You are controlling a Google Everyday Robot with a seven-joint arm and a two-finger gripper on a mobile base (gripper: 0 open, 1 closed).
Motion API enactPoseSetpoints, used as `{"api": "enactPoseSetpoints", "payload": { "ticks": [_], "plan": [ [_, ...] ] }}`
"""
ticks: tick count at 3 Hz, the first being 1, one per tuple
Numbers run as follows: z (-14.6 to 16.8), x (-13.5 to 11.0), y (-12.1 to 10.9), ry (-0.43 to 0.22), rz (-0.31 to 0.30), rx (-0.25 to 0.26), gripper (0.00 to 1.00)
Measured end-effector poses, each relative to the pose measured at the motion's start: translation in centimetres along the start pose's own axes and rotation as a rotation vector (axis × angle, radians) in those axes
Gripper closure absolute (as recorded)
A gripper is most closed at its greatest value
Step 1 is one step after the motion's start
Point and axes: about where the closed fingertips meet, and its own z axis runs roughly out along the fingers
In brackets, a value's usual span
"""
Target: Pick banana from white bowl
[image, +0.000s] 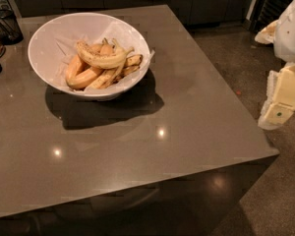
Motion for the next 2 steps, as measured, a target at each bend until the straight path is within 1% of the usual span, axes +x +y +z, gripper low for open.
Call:
{"api": "enactPoseSetpoints", "payload": {
  "ticks": [1,2],
  "plan": [
    [0.0,0.0,0.0,0.0,0.0,0.0,0.0],
    [0.2,-1.3,-0.9,0.004,0.056,-0.016,0.0]
  ]
}}
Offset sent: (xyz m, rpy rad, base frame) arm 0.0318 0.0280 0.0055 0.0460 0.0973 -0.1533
